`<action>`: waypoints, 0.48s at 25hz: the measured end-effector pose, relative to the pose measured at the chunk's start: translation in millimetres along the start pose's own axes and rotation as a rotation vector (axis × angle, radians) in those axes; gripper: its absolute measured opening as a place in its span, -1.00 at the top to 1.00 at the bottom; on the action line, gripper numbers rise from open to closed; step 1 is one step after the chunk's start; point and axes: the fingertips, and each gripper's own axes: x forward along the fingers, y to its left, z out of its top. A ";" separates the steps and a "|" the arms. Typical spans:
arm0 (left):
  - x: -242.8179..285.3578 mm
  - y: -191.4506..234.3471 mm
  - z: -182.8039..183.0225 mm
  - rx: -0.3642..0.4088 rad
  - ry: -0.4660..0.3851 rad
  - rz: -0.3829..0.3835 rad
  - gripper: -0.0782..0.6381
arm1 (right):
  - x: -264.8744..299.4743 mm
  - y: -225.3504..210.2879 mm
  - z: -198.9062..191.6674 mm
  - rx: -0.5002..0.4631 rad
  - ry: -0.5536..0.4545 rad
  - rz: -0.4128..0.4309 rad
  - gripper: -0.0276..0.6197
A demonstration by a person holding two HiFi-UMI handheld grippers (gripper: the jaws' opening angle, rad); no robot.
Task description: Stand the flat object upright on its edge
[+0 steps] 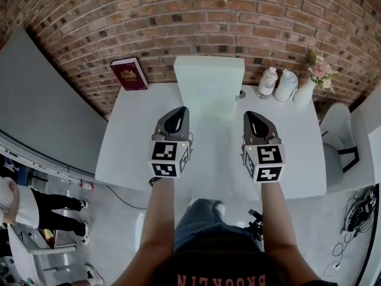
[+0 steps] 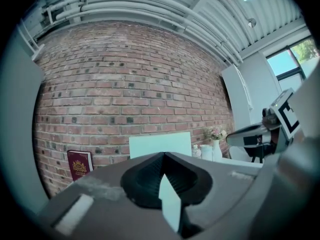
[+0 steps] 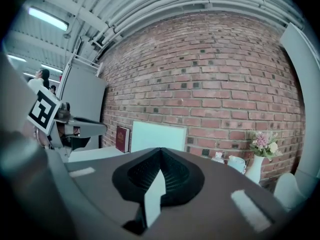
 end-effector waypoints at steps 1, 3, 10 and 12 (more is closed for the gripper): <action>-1.5 -0.6 2.3 0.003 -0.006 -0.003 0.79 | -1.7 1.1 3.0 -0.001 -0.007 -0.001 0.92; -3.6 -0.3 6.8 0.011 -0.015 -0.009 0.79 | -3.3 3.3 9.8 -0.002 -0.022 -0.003 0.92; -11.9 9.6 27.0 0.015 -0.054 -0.013 0.79 | -6.9 14.5 30.1 -0.018 -0.051 -0.014 0.92; -14.3 11.1 31.1 0.018 -0.055 -0.015 0.79 | -9.2 17.0 35.3 -0.023 -0.053 -0.018 0.92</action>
